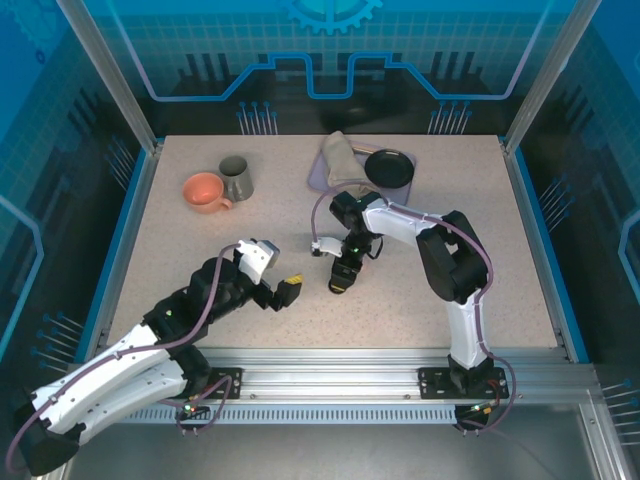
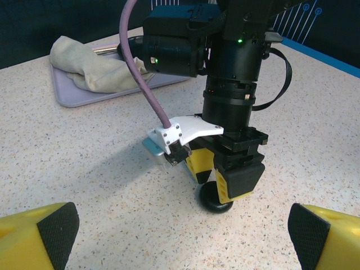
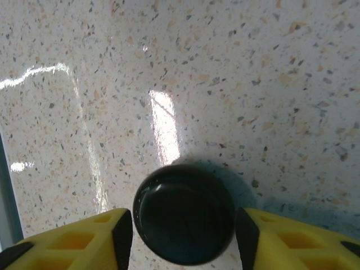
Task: Insert the wireless bluetooth earbuds into the charging case
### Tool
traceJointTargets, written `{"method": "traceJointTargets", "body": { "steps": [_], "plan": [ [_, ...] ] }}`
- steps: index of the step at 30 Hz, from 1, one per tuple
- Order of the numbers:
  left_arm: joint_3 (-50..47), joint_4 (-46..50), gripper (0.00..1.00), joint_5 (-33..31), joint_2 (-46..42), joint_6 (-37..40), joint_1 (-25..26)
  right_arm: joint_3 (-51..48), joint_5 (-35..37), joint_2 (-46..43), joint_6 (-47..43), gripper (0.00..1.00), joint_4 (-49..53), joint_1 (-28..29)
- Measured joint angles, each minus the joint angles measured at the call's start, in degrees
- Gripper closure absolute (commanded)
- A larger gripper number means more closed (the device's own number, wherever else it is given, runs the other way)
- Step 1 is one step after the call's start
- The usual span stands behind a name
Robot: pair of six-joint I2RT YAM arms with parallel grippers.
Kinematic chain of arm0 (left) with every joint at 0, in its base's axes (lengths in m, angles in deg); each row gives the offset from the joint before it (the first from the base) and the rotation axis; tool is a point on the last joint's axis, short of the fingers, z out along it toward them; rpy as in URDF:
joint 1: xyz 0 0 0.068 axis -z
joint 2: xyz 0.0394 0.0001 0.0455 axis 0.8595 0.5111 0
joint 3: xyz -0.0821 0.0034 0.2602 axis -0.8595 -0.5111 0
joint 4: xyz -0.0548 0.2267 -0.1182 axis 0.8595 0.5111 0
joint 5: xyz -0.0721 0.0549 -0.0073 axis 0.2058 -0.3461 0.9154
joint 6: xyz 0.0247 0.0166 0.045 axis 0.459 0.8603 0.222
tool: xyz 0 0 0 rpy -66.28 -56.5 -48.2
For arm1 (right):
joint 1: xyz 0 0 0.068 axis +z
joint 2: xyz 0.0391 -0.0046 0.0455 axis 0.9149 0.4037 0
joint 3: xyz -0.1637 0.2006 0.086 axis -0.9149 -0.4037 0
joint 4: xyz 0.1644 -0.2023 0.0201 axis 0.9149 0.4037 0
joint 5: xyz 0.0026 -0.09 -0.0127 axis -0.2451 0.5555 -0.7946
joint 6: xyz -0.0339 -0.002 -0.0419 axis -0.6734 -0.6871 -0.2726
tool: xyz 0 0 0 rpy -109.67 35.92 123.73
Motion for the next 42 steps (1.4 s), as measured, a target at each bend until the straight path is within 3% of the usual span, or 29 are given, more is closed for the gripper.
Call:
{"method": "traceJointTargets", "body": {
  "steps": [10, 11, 12, 13, 19, 26, 33, 42],
  "plan": [
    [0.0, -2.32, 0.01, -1.55, 0.87, 0.13, 0.0, -1.79, 1.92, -10.29, 1.68, 0.25, -2.58, -2.43],
    [0.0, -3.52, 0.01, -2.21, 1.09, 0.24, 0.0, -2.69, 2.01, -12.96, 2.19, 0.21, -3.19, -3.54],
    [0.0, -4.57, 0.01, -2.91, 1.49, 0.37, 0.0, -3.61, 2.34, -15.93, 2.84, 0.07, -3.76, -4.83],
    [-0.02, -5.73, 0.01, -3.72, 1.92, 0.52, 0.0, -4.55, 2.67, -18.62, 3.52, 0.0, -4.52, -5.95],
    [-0.15, -12.31, 0.01, -7.76, 8.96, 1.7, -1.99, -13.53, 5.84, -38.23, 9.42, 0.0, -12.52, -13.75],
    [-0.15, -13.81, 0.01, -14.03, 19.78, -2.12, -11.72, -30.88, 12.41, -51.34, 19.3, 0.0, -26.03, -24.5],
    [-0.26, -14.36, 0.01, -15.02, 24.04, -5.97, -23.32, -47.87, 17.33, -54.64, 32.52, 0.0, -41.03, -36.3],
    [-4.55, -26.34, 0.01, -12.33, 28.81, 0.28, -27.52, -61.0, 21.29, -49.11, 40.44, 0.0, -68.37, -37.53]
  ]
}}
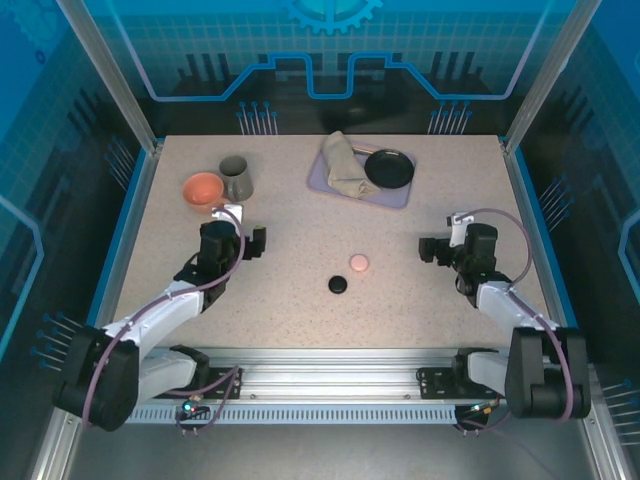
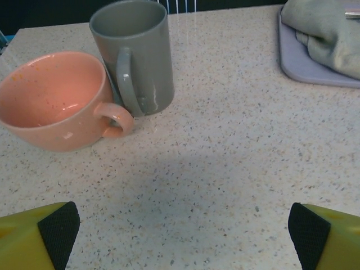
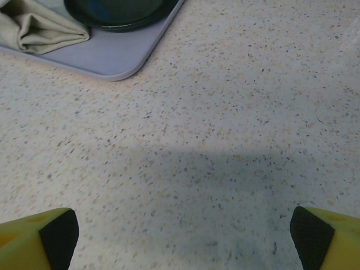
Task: Insert the wireless bluetooth earbuds into the charging case
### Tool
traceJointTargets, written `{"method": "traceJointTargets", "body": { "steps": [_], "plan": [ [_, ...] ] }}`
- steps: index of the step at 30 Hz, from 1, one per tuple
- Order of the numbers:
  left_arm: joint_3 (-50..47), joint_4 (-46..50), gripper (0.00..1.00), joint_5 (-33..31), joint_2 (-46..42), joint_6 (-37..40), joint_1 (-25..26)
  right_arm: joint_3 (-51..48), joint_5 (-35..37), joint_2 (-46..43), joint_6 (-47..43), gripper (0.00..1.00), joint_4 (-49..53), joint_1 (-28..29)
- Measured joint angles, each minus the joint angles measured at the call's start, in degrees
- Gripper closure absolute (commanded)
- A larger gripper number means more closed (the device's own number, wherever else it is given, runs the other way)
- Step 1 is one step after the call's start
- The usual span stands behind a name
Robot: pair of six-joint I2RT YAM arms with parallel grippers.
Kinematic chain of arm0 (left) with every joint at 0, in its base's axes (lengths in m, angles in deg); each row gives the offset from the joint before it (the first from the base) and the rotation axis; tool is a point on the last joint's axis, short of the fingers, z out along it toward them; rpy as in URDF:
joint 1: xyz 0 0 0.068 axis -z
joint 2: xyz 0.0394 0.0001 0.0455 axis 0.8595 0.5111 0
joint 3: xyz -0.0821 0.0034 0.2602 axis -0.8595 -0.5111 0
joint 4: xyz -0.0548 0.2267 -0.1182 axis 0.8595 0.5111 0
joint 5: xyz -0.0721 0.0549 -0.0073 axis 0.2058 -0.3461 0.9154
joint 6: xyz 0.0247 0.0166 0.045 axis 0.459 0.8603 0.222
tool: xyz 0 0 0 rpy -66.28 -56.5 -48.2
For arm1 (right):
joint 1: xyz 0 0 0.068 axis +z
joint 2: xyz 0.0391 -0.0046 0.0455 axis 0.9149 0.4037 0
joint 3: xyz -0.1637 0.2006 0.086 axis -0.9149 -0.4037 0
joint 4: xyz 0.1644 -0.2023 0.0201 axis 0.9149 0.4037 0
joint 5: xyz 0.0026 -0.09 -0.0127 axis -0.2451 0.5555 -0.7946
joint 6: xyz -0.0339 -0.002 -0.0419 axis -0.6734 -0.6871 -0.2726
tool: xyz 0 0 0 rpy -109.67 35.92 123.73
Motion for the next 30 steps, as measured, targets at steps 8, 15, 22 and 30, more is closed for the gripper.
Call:
{"method": "traceJointTargets", "body": {
  "steps": [8, 15, 22, 30],
  "plan": [
    [-6.91, -14.73, 0.01, 10.4, 7.61, 4.11, -7.39, -1.84, -1.27, 9.16, 0.63, 0.0, -19.67, 0.0],
    [-7.08, -26.6, 0.01, 20.46, 15.02, 4.13, -14.69, -2.08, -2.32, 15.87, -0.68, 0.0, -28.61, 1.68],
    [-6.01, -29.33, 0.01, 23.93, 20.33, 2.29, -16.79, -0.09, -0.48, 16.98, -2.82, 0.0, -27.8, 5.03],
    [-4.52, -28.87, 0.01, 22.88, 20.33, 0.7, -16.87, 0.13, 0.68, 16.98, -3.48, 0.0, -27.78, 5.05]
  ]
}}
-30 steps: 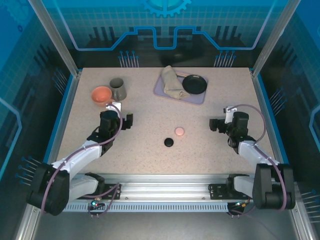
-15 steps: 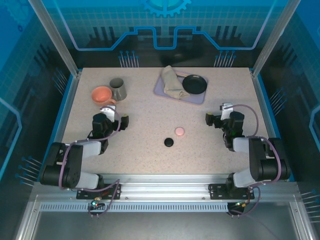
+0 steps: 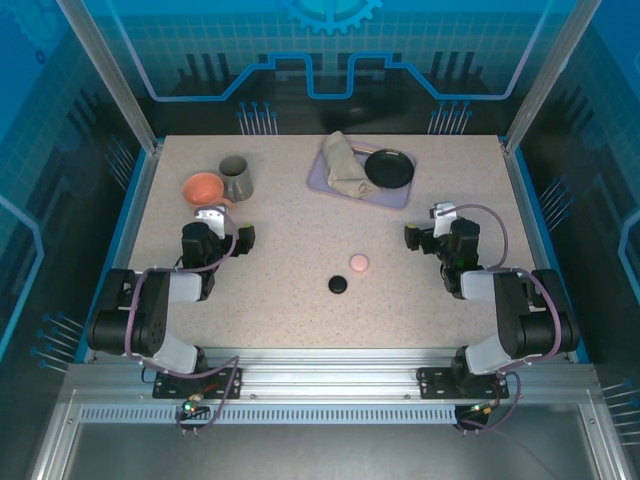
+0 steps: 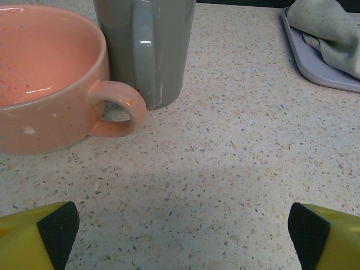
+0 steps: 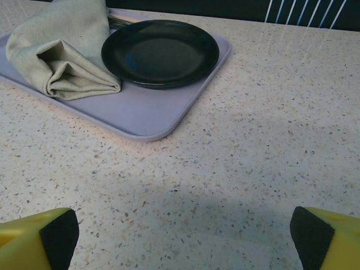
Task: Insert the wireless bluetooth earbuds into the charging case
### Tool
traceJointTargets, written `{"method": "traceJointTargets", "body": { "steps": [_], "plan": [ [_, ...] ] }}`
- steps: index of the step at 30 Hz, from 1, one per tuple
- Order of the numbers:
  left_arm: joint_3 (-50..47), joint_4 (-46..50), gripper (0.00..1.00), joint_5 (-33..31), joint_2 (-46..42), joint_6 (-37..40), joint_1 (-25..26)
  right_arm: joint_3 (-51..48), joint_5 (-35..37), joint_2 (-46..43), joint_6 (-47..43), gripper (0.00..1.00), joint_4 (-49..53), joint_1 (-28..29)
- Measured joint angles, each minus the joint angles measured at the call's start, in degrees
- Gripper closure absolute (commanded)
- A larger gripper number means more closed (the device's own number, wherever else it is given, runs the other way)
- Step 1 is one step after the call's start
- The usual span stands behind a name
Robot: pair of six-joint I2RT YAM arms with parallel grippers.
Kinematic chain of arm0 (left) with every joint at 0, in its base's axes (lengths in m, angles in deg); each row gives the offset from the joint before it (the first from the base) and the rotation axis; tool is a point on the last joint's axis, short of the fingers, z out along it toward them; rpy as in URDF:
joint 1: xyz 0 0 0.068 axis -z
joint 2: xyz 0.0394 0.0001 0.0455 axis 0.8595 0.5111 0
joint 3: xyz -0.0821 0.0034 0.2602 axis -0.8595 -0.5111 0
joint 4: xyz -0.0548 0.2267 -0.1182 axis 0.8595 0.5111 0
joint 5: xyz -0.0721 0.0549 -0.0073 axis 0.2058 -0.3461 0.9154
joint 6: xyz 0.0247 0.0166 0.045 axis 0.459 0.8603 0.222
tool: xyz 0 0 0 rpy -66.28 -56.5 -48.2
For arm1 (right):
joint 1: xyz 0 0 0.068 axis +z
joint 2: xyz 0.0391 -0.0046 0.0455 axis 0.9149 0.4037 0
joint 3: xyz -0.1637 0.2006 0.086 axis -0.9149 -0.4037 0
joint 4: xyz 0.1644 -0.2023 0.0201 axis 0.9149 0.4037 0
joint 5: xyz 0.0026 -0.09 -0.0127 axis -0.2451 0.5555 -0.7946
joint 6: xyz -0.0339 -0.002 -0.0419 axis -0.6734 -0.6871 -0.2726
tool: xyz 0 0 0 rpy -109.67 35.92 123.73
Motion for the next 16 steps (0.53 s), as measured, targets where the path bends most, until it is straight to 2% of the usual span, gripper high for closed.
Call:
{"method": "traceJointTargets", "body": {
  "steps": [16],
  "plan": [
    [0.0, 0.04, 0.01, -0.44, 0.0, -0.81, 0.0, 0.0, 0.92, 0.0, -0.17, 0.0, 0.0, 0.37]
  ]
}}
